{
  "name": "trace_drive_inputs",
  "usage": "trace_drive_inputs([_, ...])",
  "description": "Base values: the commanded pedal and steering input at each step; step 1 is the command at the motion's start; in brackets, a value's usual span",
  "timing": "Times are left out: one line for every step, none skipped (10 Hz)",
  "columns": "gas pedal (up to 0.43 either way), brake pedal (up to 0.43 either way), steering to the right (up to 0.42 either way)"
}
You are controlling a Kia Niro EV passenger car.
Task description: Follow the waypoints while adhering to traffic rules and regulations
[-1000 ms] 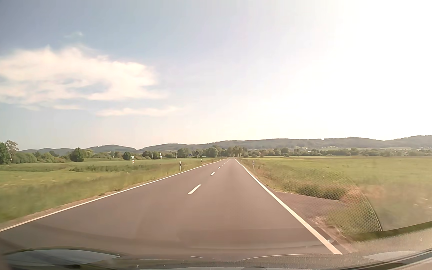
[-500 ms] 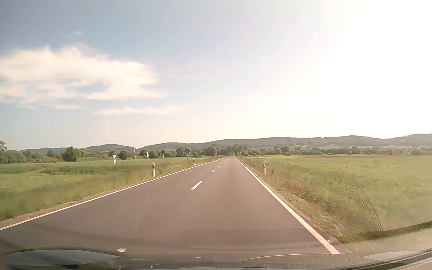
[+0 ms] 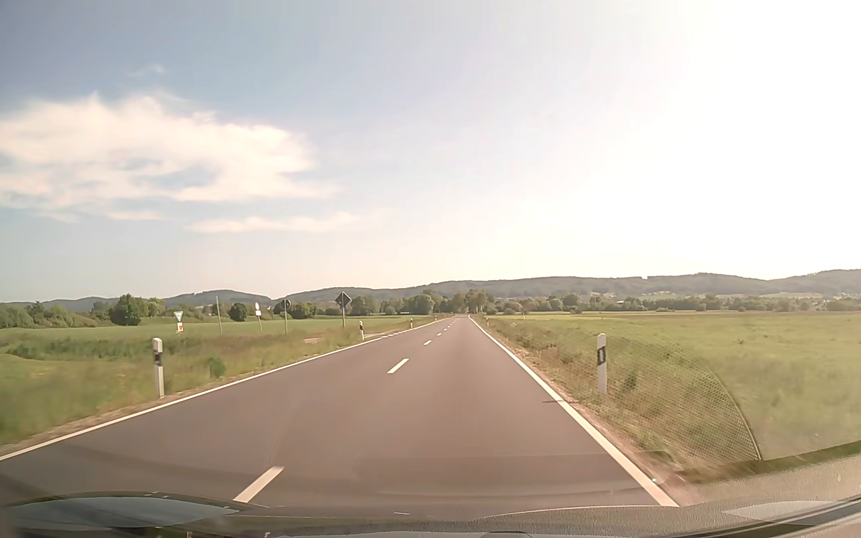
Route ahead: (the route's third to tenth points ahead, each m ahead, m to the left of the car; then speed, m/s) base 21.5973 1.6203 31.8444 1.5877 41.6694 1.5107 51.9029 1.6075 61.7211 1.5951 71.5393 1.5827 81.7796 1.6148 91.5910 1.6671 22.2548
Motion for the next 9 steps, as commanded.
trace_drive_inputs([0.197,0.000,-0.003])
trace_drive_inputs([0.209,0.000,-0.003])
trace_drive_inputs([0.209,0.000,-0.003])
trace_drive_inputs([0.209,0.000,-0.003])
trace_drive_inputs([0.209,0.000,-0.003])
trace_drive_inputs([0.209,0.000,-0.003])
trace_drive_inputs([0.209,0.000,-0.003])
trace_drive_inputs([0.209,0.000,-0.003])
trace_drive_inputs([0.209,0.000,-0.003])
